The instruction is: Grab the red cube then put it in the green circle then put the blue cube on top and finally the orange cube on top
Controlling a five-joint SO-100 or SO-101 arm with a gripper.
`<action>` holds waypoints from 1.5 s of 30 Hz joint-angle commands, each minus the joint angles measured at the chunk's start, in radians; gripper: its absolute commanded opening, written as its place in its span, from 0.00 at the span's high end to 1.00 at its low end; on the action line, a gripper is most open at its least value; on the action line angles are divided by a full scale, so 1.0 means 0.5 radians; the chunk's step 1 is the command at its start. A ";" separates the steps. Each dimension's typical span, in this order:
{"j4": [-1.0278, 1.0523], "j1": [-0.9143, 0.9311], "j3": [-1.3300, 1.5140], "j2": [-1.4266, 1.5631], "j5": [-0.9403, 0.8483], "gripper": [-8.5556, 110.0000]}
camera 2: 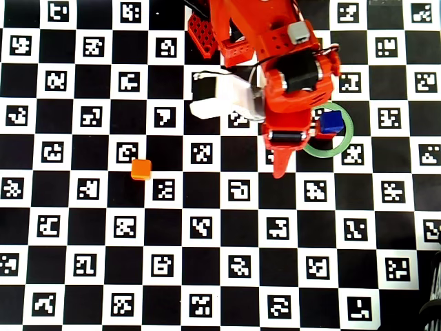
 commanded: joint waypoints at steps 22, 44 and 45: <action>-0.064 1.243 -0.196 0.021 -1.506 0.62; -0.736 1.522 -0.012 -0.690 -1.829 0.59; -0.767 1.531 -0.003 -0.712 -1.847 0.59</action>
